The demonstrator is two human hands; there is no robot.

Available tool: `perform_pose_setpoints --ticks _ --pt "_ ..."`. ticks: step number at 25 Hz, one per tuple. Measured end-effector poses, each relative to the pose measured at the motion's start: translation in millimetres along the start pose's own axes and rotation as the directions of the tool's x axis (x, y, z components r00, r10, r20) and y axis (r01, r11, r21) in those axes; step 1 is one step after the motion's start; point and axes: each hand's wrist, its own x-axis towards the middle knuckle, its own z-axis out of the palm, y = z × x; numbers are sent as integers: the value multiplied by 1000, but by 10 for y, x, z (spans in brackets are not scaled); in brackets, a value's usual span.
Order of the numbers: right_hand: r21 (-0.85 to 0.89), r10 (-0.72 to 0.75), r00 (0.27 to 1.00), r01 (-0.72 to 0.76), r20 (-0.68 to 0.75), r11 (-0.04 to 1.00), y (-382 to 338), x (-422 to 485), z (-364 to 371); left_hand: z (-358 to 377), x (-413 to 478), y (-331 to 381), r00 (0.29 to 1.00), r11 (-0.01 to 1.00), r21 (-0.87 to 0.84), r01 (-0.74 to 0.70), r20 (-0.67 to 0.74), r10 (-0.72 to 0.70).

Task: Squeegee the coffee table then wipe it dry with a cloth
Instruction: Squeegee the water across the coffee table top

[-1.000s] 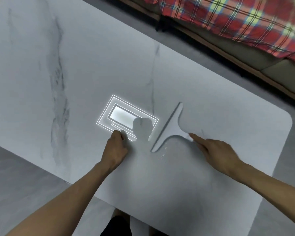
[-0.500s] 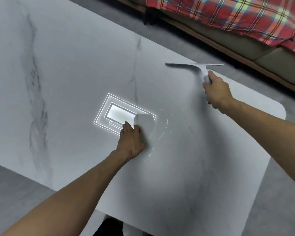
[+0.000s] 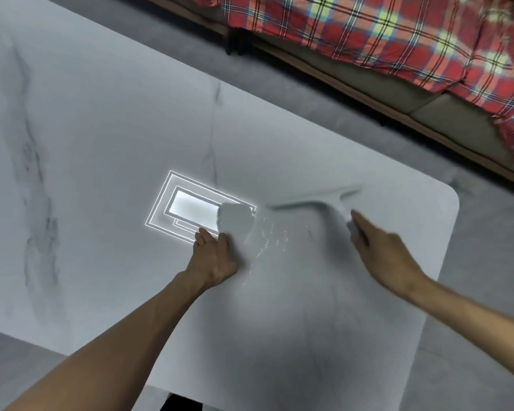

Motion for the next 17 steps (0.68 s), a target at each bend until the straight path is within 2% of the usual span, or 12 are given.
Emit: perform_pose_setpoints --ticks 3,6,8,12,17 --pt "185 84 988 -59 -127 981 -399 848 -290 -3 4 -6 1000 1000 -29 3 14 -2" --pt "400 257 959 -189 -123 897 -804 1382 -284 3 24 -38 1000 999 -45 -2 13 3" --pt "426 285 952 -213 -114 880 -1005 1405 -103 4 29 -62 1000 999 -54 -6 14 7" --pt "102 27 990 -13 -138 995 -1076 994 361 -16 27 -79 1000 998 -55 -16 21 17" --pt "-24 -240 970 240 -41 971 -786 417 686 -29 -9 -52 1000 999 -43 -14 11 14"
